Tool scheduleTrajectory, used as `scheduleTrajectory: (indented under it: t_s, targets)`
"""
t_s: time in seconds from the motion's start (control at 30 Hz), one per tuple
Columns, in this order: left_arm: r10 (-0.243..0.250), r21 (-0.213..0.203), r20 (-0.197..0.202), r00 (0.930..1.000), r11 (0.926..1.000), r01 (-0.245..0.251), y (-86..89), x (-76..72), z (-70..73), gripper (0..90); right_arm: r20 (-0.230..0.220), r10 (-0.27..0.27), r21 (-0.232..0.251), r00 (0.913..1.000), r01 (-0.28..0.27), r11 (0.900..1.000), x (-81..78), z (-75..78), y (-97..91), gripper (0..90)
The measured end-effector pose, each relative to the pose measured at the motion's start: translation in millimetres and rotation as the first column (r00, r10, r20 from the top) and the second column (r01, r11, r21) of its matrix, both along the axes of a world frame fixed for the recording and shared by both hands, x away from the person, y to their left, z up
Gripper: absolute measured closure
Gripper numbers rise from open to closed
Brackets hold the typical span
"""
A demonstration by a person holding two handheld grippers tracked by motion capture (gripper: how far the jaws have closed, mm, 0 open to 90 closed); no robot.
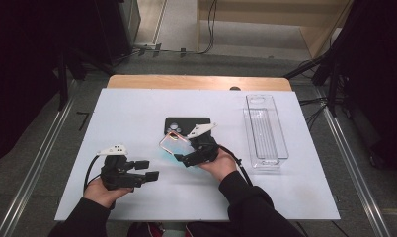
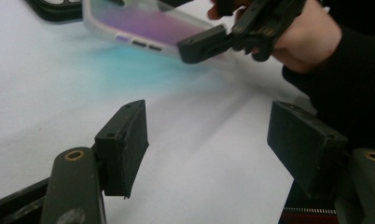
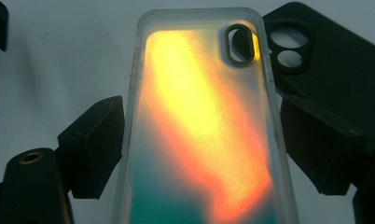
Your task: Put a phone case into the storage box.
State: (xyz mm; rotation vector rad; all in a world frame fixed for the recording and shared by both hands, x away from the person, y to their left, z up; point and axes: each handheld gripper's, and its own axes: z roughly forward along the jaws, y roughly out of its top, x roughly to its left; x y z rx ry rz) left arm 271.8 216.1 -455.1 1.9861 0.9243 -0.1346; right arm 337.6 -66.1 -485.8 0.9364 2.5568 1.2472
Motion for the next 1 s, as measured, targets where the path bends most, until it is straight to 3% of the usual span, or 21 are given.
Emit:
scheduleTrajectory:
  t_s: [0.13,0.27,0.43,0.73,1.0]
  targets:
    - [0.0,0.0,-0.002,1.0,1.0,0.0,-2.4,-0.8,0.7,28.9,0.013,0.002,0.023,0.9999,-0.002,0.9997,-4.4,14.4,-8.2,15.2]
    - [0.004,-0.015,-0.035,0.9994,0.9999,-0.004,-3.8,-0.3,2.5,29.4,0.015,-0.007,0.047,0.9999,0.006,0.9989,-10.4,27.4,-19.5,15.2]
    - [0.014,-0.018,-0.039,0.9991,0.9997,-0.014,-7.8,-0.2,6.3,29.2,-0.002,-0.026,0.096,0.9997,0.026,0.9951,-17.6,38.5,-35.1,15.2]
    - [0.042,-0.017,-0.057,0.9975,0.9989,-0.043,-18.6,5.8,22.6,28.9,-0.046,-0.121,0.185,0.9916,0.127,0.9745,-28.9,43.2,-52.4,15.2]
    - [0.057,0.001,-0.052,0.997,0.9984,-0.057,-32.7,12.5,39.3,29.3,-0.095,-0.216,0.235,0.9717,0.233,0.9436,-38.5,32.3,-53.4,15.2]
